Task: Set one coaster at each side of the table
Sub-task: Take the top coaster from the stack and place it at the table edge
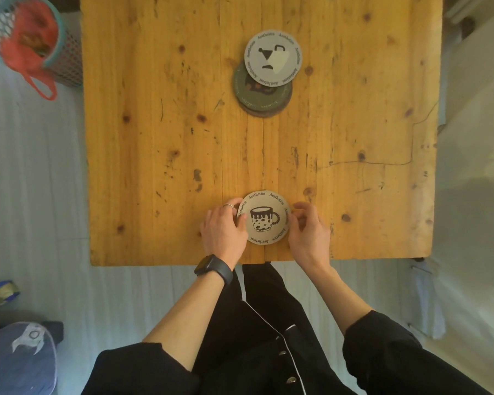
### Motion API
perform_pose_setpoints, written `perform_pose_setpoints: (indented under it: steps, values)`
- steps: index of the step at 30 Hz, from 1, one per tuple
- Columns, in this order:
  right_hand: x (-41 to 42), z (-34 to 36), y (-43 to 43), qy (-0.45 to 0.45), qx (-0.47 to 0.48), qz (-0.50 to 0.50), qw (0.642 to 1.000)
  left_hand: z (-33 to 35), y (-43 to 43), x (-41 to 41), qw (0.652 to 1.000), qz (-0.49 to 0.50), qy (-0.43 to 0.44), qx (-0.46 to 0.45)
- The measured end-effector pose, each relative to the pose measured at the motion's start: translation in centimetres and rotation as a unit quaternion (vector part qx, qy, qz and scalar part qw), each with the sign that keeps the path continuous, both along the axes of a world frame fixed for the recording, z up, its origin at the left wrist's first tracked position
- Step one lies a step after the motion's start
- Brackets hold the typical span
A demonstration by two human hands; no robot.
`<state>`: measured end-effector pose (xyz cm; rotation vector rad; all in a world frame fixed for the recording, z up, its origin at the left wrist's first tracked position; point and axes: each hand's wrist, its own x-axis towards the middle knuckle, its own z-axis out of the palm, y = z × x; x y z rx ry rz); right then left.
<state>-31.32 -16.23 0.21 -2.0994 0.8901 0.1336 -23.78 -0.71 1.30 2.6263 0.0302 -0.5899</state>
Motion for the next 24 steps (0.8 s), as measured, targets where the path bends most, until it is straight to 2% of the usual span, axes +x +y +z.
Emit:
perform_pose_setpoints:
  steps: [7, 14, 21, 24]
  values:
    - [0.8, 0.5, -0.3, 0.022, -0.057, 0.093, 0.994, -0.4, 0.2, -0.1, 0.999, -0.026, -0.022, 0.019]
    - [1.1, 1.1, -0.7, 0.042, -0.053, 0.108, 0.992, -0.8, 0.4, -0.4, 0.998, -0.047, -0.034, 0.035]
    - [1.5, 1.6, -1.3, 0.063, -0.050, 0.149, 0.986, -0.2, 0.4, -0.1, 0.995, -0.075, -0.009, 0.060]
    - [2.2, 2.1, -1.9, 0.096, -0.055, 0.173, 0.979, -0.1, 0.4, 0.6, 0.993, -0.096, -0.010, 0.066]
